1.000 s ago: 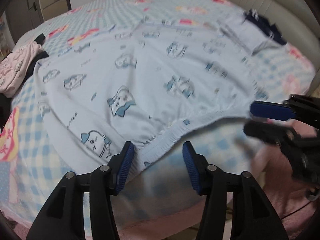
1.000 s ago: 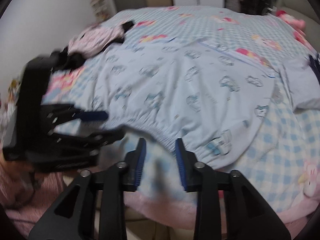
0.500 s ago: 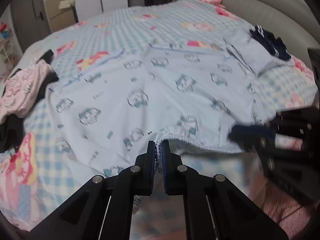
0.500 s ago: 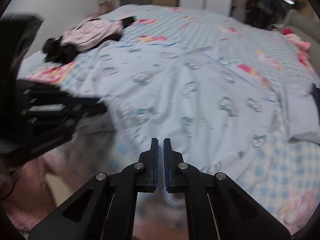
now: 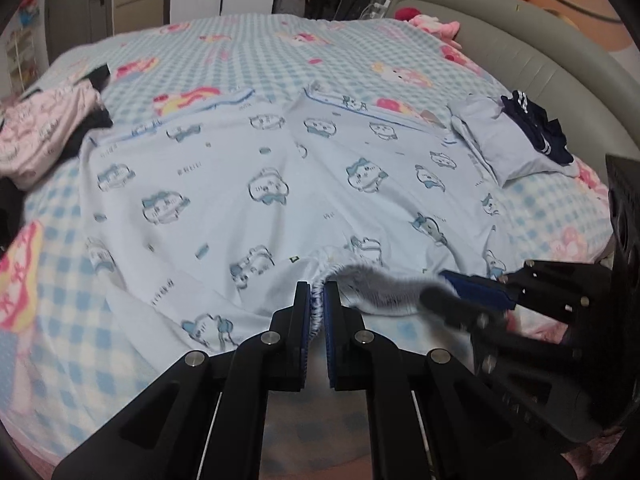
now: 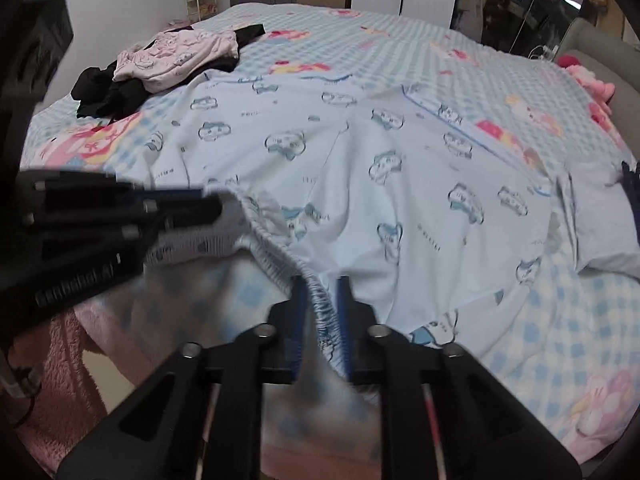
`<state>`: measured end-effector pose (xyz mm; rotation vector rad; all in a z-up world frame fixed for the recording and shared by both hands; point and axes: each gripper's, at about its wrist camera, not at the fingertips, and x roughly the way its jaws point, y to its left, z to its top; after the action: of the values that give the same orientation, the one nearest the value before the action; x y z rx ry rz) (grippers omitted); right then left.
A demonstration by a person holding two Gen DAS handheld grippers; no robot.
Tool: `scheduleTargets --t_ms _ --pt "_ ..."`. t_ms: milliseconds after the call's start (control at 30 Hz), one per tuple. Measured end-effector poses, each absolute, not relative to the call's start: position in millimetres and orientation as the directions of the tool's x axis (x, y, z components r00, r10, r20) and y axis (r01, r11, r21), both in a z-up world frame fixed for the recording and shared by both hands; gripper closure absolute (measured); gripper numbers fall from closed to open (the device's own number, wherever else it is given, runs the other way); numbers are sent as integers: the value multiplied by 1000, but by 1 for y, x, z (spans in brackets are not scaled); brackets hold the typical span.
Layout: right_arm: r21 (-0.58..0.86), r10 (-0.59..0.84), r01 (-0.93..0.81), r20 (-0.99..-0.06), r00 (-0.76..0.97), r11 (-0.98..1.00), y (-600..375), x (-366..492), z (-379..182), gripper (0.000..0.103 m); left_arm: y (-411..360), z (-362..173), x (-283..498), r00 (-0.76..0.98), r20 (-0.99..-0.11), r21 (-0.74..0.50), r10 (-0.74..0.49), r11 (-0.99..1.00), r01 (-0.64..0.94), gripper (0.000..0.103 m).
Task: Fold clothes
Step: 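Lift the folded pants edge with both grippers and release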
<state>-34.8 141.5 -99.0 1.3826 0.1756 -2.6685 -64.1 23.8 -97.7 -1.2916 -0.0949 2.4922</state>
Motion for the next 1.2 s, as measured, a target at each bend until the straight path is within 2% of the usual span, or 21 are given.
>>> scheduleTargets --t_ms 100,300,367,400,433,533,600,667,700,733,767,833,900,933,1200 --pt "-61 -36 147 -816 -577 -987 145 -39 -100 97 24 -109 -63 -485 -799 -248 355 -930 -273 95" --pt "-9 -71 138 -827 -558 -990 148 -41 -104 96 27 -114 -55 -505 -797 -220 332 -938 -269 95" --pt "45 -124 154 -823 -554 -987 148 -38 -101 88 25 -107 -57 -543 -776 -209 320 -944 -256 95" --pt "72 -150 161 -820 -552 -984 147 -37 -100 81 23 -102 -59 -560 -765 -212 319 -945 -249 95" --pt "94 -173 169 -814 -554 -981 146 -36 -98 70 21 -98 -62 -571 -753 -225 326 -944 -243 95" --pt "117 -202 184 -800 -566 -976 140 -35 -93 65 16 -87 -72 -588 -730 -256 349 -937 -238 95" --pt "92 -183 187 -809 -559 -978 137 -40 -95 56 14 -81 -77 -592 -721 -267 359 -933 -240 95" --pt "69 -161 188 -826 -540 -980 135 -46 -101 55 14 -84 -78 -571 -736 -265 364 -931 -252 95" --pt "60 -152 187 -834 -531 -981 134 -50 -104 55 14 -87 -77 -550 -749 -268 368 -929 -256 94" --pt "54 -139 174 -835 -532 -983 137 -51 -106 67 14 -90 -75 -533 -761 -268 369 -928 -260 94" --pt "48 -127 160 -837 -532 -986 139 -53 -108 85 15 -93 -70 -529 -770 -252 356 -932 -260 94" --pt "43 -111 138 -836 -537 -990 145 -55 -110 93 17 -100 -62 -520 -785 -222 336 -937 -270 87" --pt "53 -110 120 -828 -549 -991 151 -58 -107 96 20 -108 -57 -503 -803 -198 320 -939 -282 61" --pt "53 -108 113 -824 -556 -992 153 -59 -105 96 22 -112 -54 -497 -809 -188 313 -940 -285 58" --pt "15 -70 100 -809 -583 -995 154 -60 -95 96 34 -110 -50 -527 -793 -151 306 -937 -316 58"
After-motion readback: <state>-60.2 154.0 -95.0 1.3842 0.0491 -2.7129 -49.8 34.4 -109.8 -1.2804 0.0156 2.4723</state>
